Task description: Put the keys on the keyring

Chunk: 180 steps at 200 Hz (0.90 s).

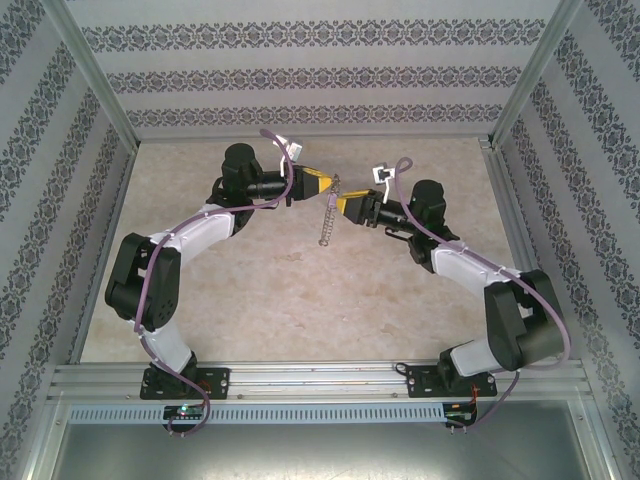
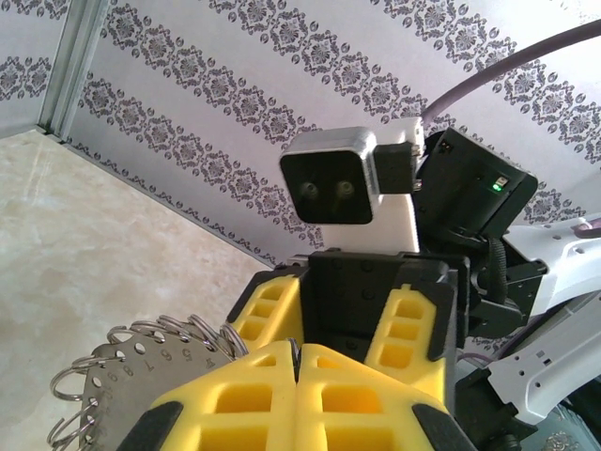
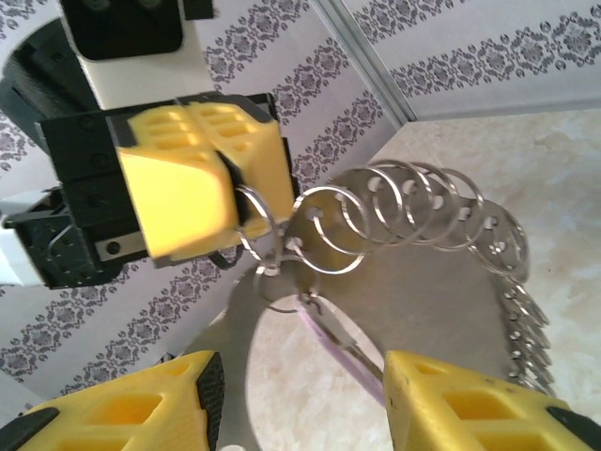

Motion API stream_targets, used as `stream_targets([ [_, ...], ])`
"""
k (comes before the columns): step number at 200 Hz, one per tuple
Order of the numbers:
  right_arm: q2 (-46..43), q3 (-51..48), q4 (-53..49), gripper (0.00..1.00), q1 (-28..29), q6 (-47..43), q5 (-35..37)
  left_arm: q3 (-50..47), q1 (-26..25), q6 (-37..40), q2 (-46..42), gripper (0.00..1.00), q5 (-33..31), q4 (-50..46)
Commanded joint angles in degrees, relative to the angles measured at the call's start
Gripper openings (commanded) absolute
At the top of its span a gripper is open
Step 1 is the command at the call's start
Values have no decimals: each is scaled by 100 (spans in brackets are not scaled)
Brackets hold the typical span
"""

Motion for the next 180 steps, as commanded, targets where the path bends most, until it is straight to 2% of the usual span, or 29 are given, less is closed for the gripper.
stream_targets([
  [1,156,240,228,49,78,-154,43,162,-39,-76,-206,0,71,395],
  [47,340,413,318,47,196,-119,-19,171,-38,-107,-194,0,67,437],
  [73,442,487,326,42,281,-133,-84,171,-39,-156,-179,0,61,499],
  [104,550,475,391,26,334,-125,-109,163,-39,-190,-179,0,50,557],
  [125,593,417,464,20,358,-104,-106,149,-45,-208,-179,0,52,586],
  [140,621,396,492,22,362,-86,-98,145,-39,-223,-188,0,44,613],
  [166,661,381,528,37,388,-63,-72,137,-47,-234,-196,0,34,631],
  [180,663,371,528,40,387,-67,-38,143,-40,-251,-192,0,31,643],
])
